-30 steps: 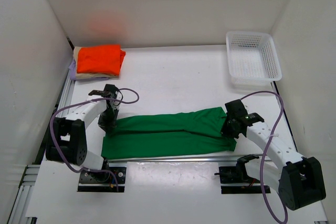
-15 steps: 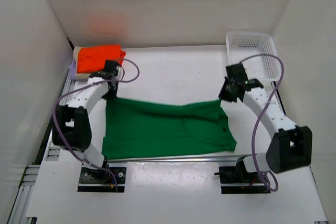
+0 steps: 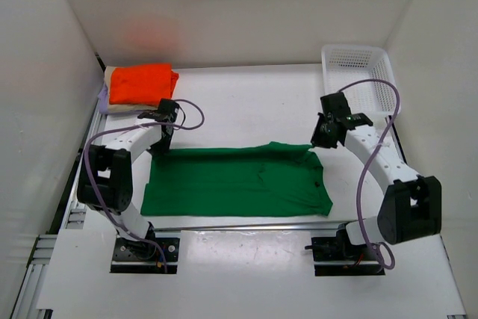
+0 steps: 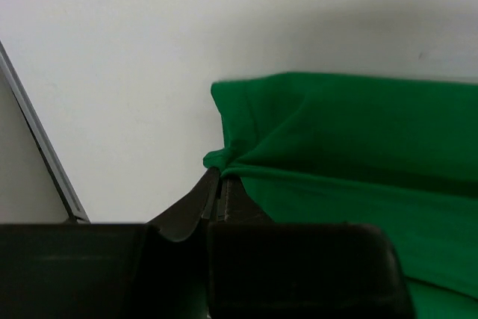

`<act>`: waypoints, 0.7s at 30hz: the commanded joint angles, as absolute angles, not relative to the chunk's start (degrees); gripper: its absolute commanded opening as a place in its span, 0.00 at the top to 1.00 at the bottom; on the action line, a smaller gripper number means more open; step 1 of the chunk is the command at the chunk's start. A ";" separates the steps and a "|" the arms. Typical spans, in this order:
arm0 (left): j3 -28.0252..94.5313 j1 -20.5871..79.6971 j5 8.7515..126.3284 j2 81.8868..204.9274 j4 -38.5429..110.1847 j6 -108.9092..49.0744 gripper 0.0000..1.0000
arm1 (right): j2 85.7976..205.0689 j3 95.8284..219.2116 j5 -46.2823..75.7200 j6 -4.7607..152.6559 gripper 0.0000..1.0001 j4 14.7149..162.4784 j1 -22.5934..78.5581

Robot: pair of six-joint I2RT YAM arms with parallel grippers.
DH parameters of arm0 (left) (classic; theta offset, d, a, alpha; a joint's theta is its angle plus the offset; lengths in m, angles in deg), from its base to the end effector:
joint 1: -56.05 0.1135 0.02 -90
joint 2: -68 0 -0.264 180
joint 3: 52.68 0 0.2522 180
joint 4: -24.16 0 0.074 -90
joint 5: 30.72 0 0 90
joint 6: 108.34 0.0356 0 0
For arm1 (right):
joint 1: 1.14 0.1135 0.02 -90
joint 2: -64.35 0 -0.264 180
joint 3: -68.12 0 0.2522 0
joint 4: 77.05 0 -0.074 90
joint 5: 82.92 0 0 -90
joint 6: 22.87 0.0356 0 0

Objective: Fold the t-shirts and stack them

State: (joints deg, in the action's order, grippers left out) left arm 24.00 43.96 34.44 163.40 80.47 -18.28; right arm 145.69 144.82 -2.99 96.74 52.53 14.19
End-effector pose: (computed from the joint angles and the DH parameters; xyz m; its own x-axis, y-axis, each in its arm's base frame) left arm 0.3074 -0.0505 0.1927 -0.9445 0.2033 -0.2579 0.0850 0.9099 0.4061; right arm 0.2853 0.0717 0.2647 -0.7682 0.2938 -0.5687 0.2483 0.9557 0.1584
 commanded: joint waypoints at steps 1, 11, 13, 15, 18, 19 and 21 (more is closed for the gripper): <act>21.47 44.01 31.51 156.60 80.20 -18.34 0.90 | 139.25 140.87 -1.36 97.27 1.00 51.84 13.80; 8.37 41.46 34.14 149.73 80.20 -18.34 0.90 | 127.46 123.56 3.39 105.80 1.00 54.74 15.03; 7.75 41.46 34.14 150.62 80.20 -18.34 0.90 | 126.84 121.00 3.39 106.33 1.00 54.74 15.03; 7.23 41.46 34.14 151.15 80.20 -18.34 0.90 | 126.15 119.95 3.39 106.33 1.00 54.74 15.03; 6.70 41.46 34.14 151.15 80.20 -18.34 0.86 | 125.61 119.33 3.39 106.33 1.00 54.74 15.03; 6.70 41.46 34.14 151.15 80.20 -18.34 0.85 | 125.61 118.72 3.39 106.33 1.00 54.74 15.03; 6.70 41.46 34.14 151.15 80.20 -18.34 0.84 | 125.61 118.10 3.39 106.33 1.00 54.74 15.03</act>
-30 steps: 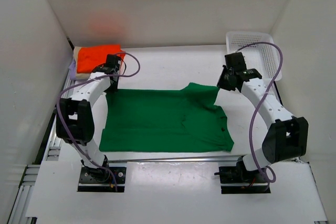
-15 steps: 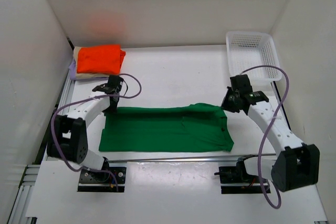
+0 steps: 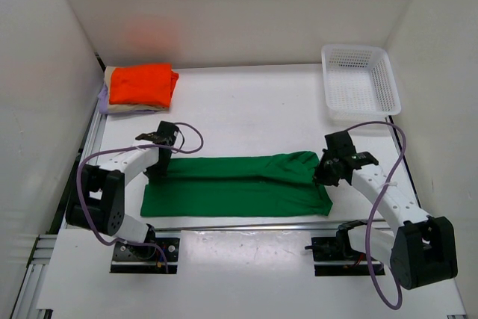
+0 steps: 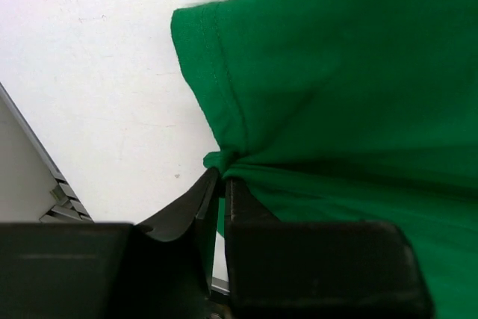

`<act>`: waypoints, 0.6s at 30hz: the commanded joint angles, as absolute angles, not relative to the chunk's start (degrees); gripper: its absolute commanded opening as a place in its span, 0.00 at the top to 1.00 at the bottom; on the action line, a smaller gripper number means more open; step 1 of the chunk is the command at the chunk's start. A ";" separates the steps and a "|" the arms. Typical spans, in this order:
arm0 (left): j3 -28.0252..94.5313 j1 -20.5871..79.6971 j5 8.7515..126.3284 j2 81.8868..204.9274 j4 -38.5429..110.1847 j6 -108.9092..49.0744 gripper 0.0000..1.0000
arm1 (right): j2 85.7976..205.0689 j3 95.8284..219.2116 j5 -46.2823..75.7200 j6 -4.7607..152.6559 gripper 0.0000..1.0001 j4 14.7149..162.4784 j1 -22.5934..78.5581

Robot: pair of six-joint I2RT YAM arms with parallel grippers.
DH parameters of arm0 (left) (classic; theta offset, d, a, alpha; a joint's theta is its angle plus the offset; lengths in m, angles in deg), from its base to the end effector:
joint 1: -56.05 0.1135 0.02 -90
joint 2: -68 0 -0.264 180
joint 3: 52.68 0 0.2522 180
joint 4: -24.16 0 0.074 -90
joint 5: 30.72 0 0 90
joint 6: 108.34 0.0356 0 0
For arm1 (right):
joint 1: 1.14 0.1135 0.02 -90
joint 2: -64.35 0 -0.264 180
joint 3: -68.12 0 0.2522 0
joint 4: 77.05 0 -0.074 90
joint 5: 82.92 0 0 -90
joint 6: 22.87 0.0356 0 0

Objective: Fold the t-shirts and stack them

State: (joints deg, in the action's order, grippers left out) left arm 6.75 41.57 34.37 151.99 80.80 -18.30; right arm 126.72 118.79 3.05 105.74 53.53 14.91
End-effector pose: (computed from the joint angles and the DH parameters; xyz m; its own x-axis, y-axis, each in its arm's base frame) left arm 0.2342 -0.0450 0.1662 -0.9567 0.2477 -0.1527 0.1651 0.8941 0.4163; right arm 0.1904 0.0522 0.2004 -0.8093 0.4149 -0.4158 0.3351 0.9075 0.2533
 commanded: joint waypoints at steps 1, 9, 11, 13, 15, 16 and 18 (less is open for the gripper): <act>6.70 41.46 34.14 151.15 80.20 -18.34 0.79 | 125.61 118.10 3.39 106.33 1.00 54.74 15.03; 10.46 41.46 43.35 145.35 92.14 -18.34 0.32 | 125.61 117.57 2.16 106.95 1.00 54.74 15.03; 14.50 41.99 48.80 144.74 94.34 -18.34 0.31 | 125.61 117.57 2.16 106.95 1.00 54.74 15.03; 22.75 41.12 54.76 145.86 96.10 -18.34 0.28 | 126.13 117.05 2.94 106.95 1.00 55.43 15.03; 32.65 37.44 58.64 149.81 97.77 -18.34 0.28 | 126.84 116.43 3.74 106.95 1.00 55.44 15.03; 36.02 35.77 60.49 151.57 98.39 -18.34 0.28 | 127.63 116.43 3.74 106.95 1.00 55.96 15.03; 45.05 30.16 66.12 157.45 99.18 -18.34 0.28 | 128.16 115.90 4.27 107.56 1.00 56.67 15.03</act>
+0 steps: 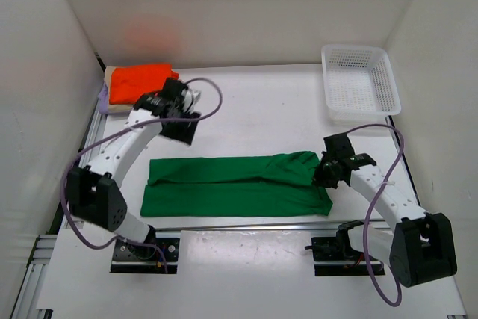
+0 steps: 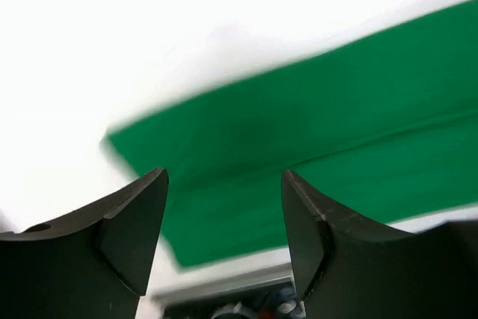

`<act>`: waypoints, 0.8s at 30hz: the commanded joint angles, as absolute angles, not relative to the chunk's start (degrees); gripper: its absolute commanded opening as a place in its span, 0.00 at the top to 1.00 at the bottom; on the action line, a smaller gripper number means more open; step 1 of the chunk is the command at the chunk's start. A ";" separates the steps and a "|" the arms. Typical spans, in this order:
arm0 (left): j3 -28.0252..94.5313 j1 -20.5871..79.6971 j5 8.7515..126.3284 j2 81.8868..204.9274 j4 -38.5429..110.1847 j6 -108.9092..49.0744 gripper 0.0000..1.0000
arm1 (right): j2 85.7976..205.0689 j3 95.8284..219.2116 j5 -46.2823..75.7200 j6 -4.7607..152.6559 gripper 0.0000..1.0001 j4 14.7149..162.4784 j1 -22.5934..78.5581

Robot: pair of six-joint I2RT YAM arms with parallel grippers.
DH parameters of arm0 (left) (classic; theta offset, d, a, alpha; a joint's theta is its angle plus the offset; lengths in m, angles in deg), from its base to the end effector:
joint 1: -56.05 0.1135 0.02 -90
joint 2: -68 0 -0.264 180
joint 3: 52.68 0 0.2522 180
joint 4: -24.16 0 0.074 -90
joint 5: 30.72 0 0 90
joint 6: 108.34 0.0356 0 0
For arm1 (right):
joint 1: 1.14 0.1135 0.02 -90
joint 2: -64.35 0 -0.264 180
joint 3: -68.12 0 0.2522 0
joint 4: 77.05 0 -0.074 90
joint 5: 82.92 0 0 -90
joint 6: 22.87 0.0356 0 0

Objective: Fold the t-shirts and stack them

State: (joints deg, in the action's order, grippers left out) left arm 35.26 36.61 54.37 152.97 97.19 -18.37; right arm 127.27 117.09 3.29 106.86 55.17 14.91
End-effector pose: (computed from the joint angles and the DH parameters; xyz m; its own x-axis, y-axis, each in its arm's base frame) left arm 0.2708 -0.0923 0.2866 -0.8866 0.3124 -0.3411 0.3036 0.9494 0.0803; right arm 0.1894 0.0521 0.1913 -0.8080 0.4312 -0.4015 0.3520 0.8998 0.2580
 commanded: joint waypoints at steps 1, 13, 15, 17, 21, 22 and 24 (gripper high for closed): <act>47.89 28.21 67.96 159.65 99.18 -18.34 0.28 | 128.16 115.90 4.79 107.56 1.00 56.67 15.03; 73.05 7.72 81.15 192.08 94.62 -18.34 0.39 | 130.01 113.00 6.02 110.99 1.00 57.82 15.55; 74.11 7.01 82.03 193.59 92.77 -18.34 0.39 | 130.01 113.00 6.02 110.99 1.00 57.82 15.55; 75.95 6.48 82.04 195.70 92.24 -18.34 0.39 | 130.01 113.00 6.02 110.99 1.00 57.82 15.55; 77.71 6.48 79.32 198.25 91.27 -18.34 0.39 | 130.01 113.00 5.50 110.46 1.00 57.82 15.55; 77.71 6.48 78.80 198.86 91.27 -18.34 0.40 | 130.01 112.48 5.50 110.46 1.00 57.82 15.55; 77.71 5.96 78.79 198.87 90.75 -18.34 0.46 | 130.01 112.47 5.50 109.94 1.00 57.82 15.55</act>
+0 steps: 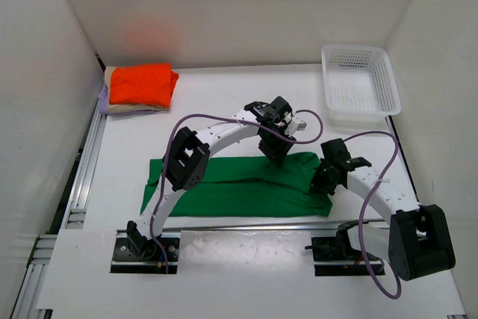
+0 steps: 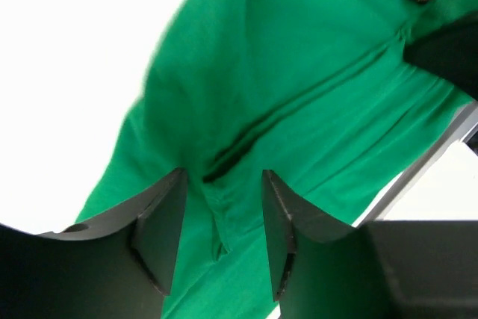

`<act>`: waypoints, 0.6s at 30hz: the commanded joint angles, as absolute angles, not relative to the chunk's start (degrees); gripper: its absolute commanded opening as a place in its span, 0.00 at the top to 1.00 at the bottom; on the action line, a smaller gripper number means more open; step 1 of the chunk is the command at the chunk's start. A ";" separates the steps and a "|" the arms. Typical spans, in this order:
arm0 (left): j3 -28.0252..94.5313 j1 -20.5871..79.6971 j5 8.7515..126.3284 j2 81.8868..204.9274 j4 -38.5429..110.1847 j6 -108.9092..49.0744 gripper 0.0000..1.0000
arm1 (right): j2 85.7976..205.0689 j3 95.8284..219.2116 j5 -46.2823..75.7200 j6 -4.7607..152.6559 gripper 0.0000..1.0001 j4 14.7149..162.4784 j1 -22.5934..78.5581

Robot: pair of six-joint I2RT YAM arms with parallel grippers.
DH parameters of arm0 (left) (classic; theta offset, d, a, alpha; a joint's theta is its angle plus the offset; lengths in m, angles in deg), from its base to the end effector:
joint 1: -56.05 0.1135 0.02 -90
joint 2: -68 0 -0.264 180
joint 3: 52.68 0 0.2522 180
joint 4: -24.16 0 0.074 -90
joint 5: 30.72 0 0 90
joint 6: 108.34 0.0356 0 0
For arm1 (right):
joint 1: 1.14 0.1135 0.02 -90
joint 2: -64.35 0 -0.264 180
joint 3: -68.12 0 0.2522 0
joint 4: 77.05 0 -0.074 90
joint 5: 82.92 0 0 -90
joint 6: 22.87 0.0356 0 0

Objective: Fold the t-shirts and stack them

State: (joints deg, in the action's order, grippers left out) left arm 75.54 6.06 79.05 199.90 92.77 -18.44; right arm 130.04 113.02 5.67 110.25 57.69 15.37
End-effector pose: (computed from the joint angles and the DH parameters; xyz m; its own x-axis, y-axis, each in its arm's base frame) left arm 0.2998 -0.3759 0.1914 -0.6138 0.7287 -0.3036 0.7859 0.5275 -0.3227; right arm 0.1839 0.0536 0.1644 -0.8272 0.4675 -0.3117 0.3985 0.8792 0.2611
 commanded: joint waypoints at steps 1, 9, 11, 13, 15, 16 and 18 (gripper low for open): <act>77.11 5.96 78.79 198.87 90.75 -18.34 0.48 | 130.01 112.47 5.50 109.94 1.00 57.82 15.55; 75.96 5.96 79.49 199.40 92.15 -18.34 0.55 | 130.53 113.09 5.50 109.41 1.00 57.82 15.55; 75.96 5.96 79.49 199.40 92.68 -18.34 0.54 | 130.53 113.61 4.97 109.41 1.00 57.82 15.55; 75.96 5.96 79.49 199.40 92.68 -18.34 0.52 | 130.53 113.61 4.97 109.41 1.00 57.82 15.55; 75.96 5.96 78.19 199.40 92.68 -18.34 0.49 | 130.53 113.61 4.97 109.41 1.00 57.29 15.55; 75.96 5.96 78.18 199.40 92.68 -18.34 0.48 | 130.53 113.61 4.97 109.41 1.00 57.29 15.55; 75.96 5.96 77.65 200.01 92.68 -18.34 0.47 | 130.53 113.61 4.97 109.41 1.00 57.29 15.55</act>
